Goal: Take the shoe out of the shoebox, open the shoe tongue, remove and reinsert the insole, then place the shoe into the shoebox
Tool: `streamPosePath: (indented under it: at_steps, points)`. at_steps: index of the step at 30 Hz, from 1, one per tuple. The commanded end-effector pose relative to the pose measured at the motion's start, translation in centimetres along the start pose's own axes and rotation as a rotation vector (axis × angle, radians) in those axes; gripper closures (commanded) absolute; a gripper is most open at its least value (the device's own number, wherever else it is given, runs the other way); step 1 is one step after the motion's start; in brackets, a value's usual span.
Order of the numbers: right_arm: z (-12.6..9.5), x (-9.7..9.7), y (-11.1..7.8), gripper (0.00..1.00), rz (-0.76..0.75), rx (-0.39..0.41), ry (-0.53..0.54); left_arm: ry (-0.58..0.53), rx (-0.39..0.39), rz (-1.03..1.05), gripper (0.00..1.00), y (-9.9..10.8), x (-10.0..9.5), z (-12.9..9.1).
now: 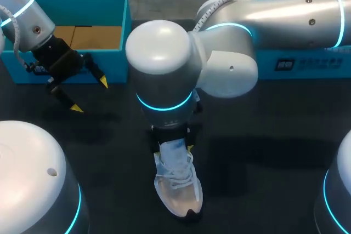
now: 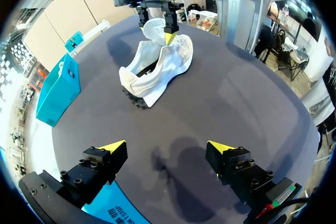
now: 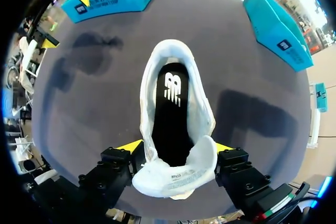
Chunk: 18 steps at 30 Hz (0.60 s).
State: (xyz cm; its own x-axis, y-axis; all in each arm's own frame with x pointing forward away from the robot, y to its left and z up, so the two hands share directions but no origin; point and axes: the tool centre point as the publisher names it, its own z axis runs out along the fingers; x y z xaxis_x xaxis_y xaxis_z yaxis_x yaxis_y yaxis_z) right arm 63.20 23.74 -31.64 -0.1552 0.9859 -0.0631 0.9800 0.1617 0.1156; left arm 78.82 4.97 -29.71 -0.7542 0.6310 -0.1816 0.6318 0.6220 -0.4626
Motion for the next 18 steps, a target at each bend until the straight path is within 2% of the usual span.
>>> streamPosePath:
  at_steps: [1, 6, 18]
  points:
    - [-0.7, 0.1, 0.3, 0.27, -0.002, -0.004, -0.012, 0.002, -0.003, 0.0, 0.0, 0.0, 0.0, 0.0]
    - [-1.3, 0.3, 0.3, 0.25, -0.005, -0.006, -0.021, 0.002, -0.003, 0.0, 0.0, 0.0, 0.0, 0.0]
    - [-4.1, -0.2, -1.5, 0.21, 0.039, -0.03, -0.076, 0.002, -0.003, 0.0, 0.0, 0.0, 0.0, 0.0]
